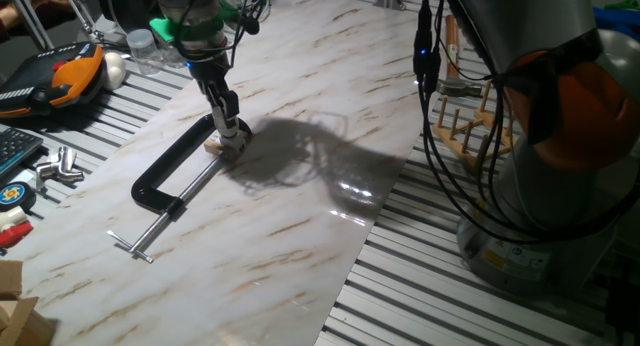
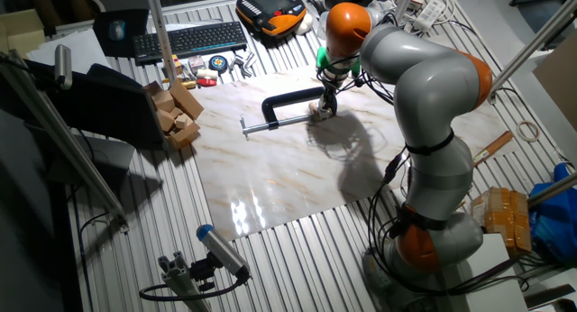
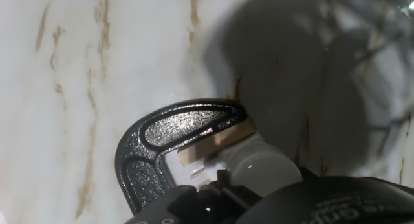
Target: Take out the light bulb by rotating it
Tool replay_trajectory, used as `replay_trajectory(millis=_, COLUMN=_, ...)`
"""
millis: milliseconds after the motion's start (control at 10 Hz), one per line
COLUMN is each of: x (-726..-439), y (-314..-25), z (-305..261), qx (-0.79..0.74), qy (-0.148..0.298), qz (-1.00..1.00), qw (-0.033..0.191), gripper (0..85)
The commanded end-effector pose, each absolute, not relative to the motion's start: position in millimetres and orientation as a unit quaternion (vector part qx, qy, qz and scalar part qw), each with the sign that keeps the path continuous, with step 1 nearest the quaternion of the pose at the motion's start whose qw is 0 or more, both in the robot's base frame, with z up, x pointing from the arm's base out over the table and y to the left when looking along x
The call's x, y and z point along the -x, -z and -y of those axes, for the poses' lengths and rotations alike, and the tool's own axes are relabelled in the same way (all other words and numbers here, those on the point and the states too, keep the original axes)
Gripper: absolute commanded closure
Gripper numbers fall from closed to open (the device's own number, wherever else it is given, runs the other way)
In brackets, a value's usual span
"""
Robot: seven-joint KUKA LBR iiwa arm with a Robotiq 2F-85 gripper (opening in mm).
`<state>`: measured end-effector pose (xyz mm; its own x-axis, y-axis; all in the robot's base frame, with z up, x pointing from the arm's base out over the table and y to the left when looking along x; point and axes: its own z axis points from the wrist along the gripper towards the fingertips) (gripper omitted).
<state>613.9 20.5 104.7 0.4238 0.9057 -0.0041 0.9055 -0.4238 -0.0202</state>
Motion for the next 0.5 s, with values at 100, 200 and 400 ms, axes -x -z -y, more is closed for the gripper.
replay_trajectory(millis=100, x=-614.3, y=-105.1, z=-20.9, qx=0.836, qy=-0.005, qz=0.549, qw=0.008, gripper=85.0)
replay_trajectory(millis=200, x=-614.4, y=-105.1, z=-21.1, qx=0.833, qy=-0.005, qz=0.554, qw=0.008, gripper=85.0)
replay_trajectory(millis=400, x=-614.4, y=-105.1, z=-21.2, qx=0.824, qy=-0.005, qz=0.567, qw=0.010, gripper=85.0)
